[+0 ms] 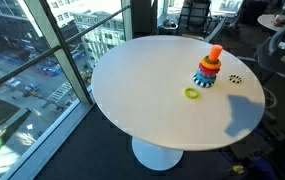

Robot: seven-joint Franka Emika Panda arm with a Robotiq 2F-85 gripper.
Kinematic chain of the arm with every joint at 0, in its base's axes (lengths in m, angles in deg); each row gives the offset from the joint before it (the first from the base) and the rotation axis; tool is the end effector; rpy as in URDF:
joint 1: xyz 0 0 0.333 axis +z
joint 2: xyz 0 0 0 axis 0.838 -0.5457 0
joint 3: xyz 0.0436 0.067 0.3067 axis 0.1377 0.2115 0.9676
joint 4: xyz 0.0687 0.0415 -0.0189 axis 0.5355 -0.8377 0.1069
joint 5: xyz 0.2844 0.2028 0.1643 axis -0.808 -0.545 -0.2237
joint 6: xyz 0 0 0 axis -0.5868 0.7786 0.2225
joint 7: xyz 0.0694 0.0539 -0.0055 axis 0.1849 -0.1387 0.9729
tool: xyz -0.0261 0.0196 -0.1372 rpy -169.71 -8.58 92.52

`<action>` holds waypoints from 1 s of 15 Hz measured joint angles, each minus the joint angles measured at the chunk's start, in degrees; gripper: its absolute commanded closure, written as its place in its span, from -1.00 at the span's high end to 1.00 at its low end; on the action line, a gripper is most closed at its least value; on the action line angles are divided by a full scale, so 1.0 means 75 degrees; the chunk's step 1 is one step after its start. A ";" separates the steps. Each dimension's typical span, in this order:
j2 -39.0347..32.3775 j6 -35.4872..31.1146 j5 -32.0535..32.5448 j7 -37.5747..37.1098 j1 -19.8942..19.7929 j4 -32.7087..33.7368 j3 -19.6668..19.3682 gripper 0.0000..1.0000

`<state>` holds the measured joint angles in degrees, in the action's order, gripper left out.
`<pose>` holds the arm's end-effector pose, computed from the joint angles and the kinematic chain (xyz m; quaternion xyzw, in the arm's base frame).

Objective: Remove the green ring from the stake

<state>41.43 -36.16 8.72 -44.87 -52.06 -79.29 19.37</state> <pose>0.3768 0.0147 0.4117 -0.9904 -0.0585 0.0513 0.1143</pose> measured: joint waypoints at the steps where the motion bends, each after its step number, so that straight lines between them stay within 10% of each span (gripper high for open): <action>1: 0.0001 -0.0001 0.0000 0.0000 0.0000 0.0007 0.0000 1.00; 15: -0.0327 -0.0689 0.0387 -0.0330 -0.0375 0.0235 0.0286 1.00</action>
<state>38.98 -41.33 11.62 -47.35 -54.87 -77.53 21.52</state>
